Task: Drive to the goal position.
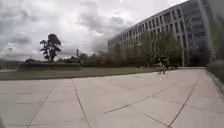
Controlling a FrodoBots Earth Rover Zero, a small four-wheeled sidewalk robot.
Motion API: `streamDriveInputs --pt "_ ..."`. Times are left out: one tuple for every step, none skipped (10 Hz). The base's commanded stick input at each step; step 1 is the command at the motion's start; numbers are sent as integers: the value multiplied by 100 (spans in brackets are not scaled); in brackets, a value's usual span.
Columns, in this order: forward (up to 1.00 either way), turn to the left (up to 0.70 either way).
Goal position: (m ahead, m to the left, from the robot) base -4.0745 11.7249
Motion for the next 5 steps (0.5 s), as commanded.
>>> streamDriveInputs --pt "0 70" --pt "0 70" --pt "0 70" --pt "0 70" --pt "0 70"
